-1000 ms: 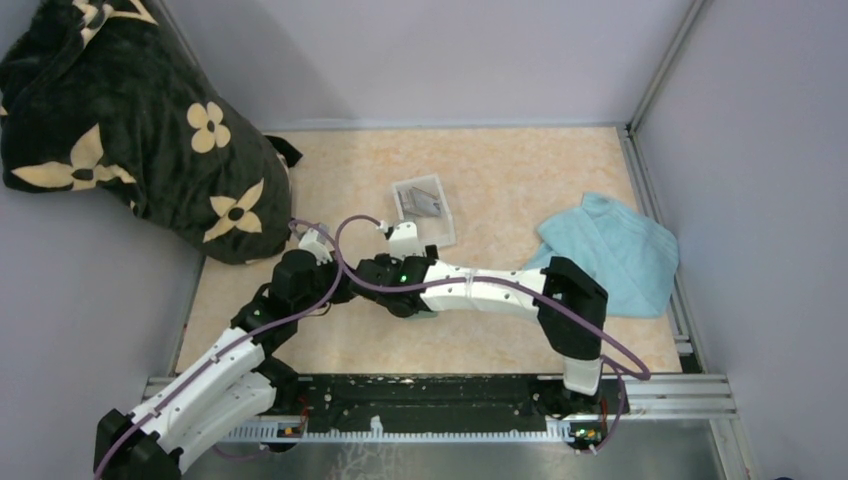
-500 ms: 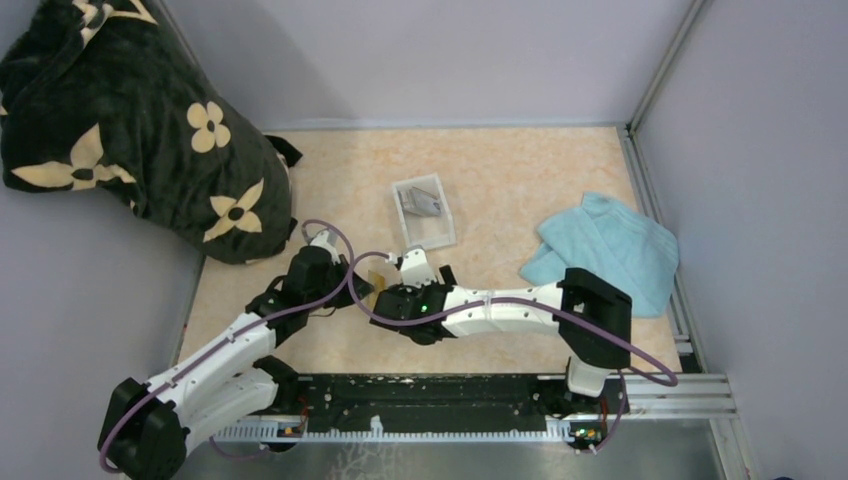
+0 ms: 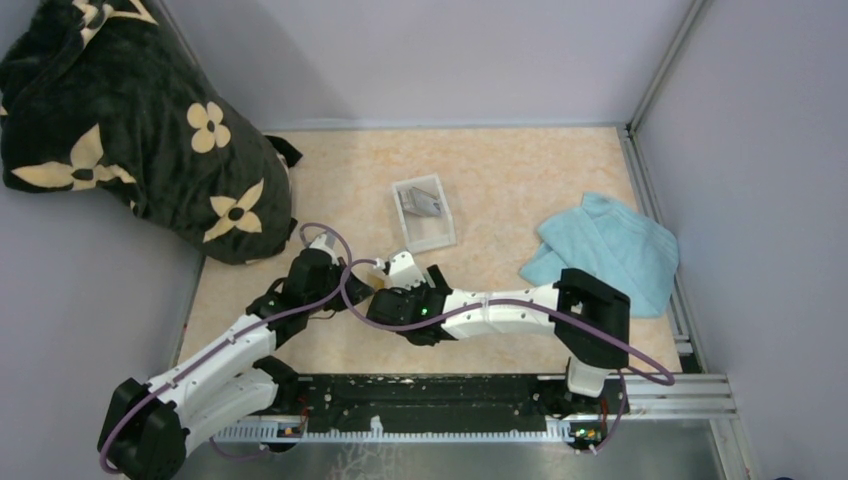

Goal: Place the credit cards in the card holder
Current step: Open the card holder at the center of the board.

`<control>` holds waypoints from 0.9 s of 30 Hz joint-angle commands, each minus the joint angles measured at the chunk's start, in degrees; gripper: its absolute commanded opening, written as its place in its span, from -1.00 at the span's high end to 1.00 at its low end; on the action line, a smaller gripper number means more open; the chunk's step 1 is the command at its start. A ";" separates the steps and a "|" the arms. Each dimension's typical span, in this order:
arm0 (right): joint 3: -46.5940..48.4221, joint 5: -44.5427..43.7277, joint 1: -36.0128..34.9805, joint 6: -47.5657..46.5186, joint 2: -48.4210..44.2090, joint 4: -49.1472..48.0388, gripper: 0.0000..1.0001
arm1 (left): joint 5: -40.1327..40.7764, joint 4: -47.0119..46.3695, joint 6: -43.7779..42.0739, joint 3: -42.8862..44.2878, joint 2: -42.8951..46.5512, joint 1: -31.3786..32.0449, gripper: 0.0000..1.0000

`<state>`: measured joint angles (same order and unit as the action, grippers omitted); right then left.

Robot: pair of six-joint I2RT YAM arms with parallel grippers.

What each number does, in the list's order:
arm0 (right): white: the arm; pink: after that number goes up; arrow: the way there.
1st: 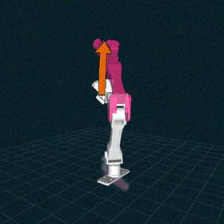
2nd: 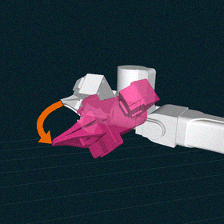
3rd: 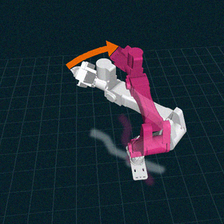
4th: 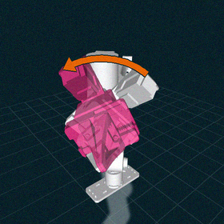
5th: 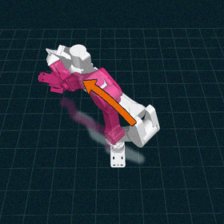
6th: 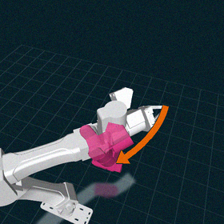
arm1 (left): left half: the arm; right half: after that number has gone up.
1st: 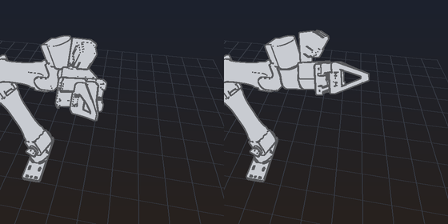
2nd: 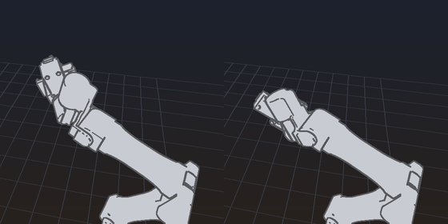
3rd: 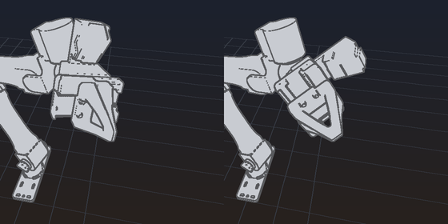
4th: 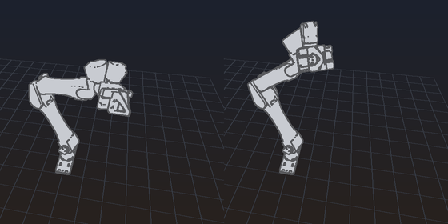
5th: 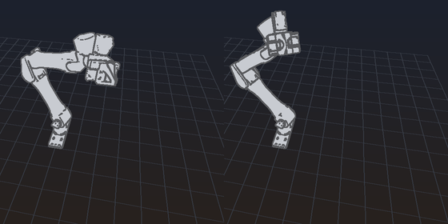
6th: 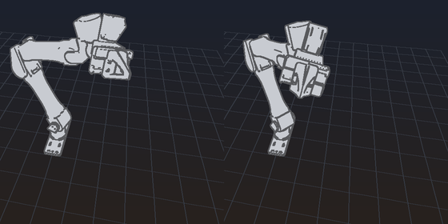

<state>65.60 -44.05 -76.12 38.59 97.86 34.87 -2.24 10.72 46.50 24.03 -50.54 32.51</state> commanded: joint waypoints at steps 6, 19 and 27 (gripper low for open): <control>3.55 1.93 0.04 -4.56 5.44 -6.34 -0.73 | 0.13 -1.13 1.07 -1.27 0.27 0.27 1.00; 3.83 4.68 2.37 -6.25 7.94 -9.26 -0.73 | 0.19 -1.90 1.13 -2.90 0.65 0.27 1.00; 4.36 4.47 3.23 -6.78 9.61 -9.64 -0.73 | 0.38 -2.54 1.14 -3.51 0.98 0.27 1.00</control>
<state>67.42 -39.46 -73.82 32.97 106.50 26.79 -2.09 10.24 48.12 21.08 -50.50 32.49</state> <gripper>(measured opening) 0.864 0.006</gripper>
